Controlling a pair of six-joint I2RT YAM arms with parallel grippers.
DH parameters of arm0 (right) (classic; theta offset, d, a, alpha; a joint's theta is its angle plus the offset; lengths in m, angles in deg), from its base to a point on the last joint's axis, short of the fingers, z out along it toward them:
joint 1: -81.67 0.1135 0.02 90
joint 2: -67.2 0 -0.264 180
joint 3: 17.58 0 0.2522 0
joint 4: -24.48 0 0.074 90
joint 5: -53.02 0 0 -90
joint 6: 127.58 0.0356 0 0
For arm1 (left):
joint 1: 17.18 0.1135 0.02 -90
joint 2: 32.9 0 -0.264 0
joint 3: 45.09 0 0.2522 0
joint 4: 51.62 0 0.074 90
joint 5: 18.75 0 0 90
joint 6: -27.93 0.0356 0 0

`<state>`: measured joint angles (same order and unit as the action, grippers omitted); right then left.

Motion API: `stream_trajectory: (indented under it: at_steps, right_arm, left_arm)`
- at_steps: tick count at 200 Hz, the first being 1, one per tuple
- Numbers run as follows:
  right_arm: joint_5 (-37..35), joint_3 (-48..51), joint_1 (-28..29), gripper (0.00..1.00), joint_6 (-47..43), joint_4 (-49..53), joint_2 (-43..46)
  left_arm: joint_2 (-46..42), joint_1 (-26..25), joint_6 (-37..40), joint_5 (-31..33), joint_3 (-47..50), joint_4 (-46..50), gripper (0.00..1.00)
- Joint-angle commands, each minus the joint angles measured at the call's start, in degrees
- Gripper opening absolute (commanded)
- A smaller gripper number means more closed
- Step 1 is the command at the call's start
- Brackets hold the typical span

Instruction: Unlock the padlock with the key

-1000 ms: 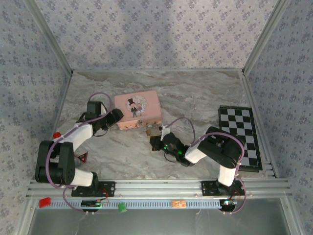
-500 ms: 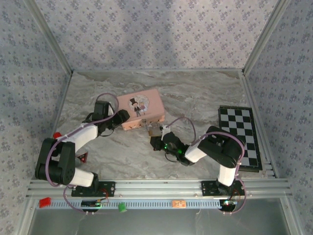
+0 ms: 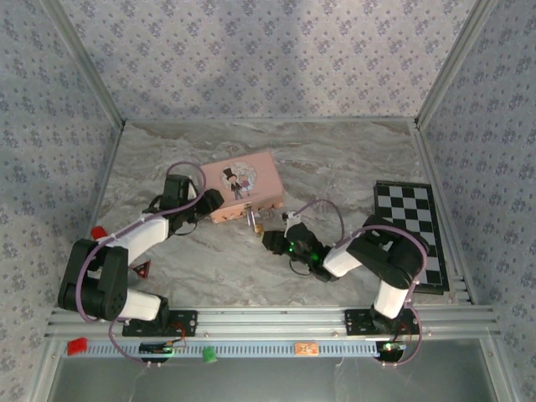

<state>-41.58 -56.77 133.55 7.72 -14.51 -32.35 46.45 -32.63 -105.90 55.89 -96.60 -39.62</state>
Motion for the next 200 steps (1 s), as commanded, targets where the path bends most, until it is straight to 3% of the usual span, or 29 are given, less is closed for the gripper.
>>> stream_trajectory:
  at_steps: [1,47,98,133,200]
  right_arm:
    - [3.4,-1.0,-2.2,0.32,-2.8,4.4,4.1]
    - [13.0,-7.1,-6.7,0.32,-6.9,10.8,5.4]
    - [20.1,-11.4,-10.7,0.31,-6.4,8.9,0.8]
    - [19.1,-12.6,-10.9,0.30,-4.5,9.0,-2.4]
    - [20.8,-11.9,-10.3,0.32,0.8,-2.4,-9.6]
  left_arm:
    - [-1.2,-1.6,-1.0,-0.9,1.5,1.6,0.66]
    - [-1.7,-3.8,-2.2,0.0,2.2,1.1,0.66]
    - [-2.0,-4.9,-2.7,0.3,2.1,1.2,0.66]
    - [-2.0,-5.2,-3.0,0.4,2.1,1.1,0.66]
    - [-2.3,-5.3,-3.5,0.8,2.8,0.8,0.66]
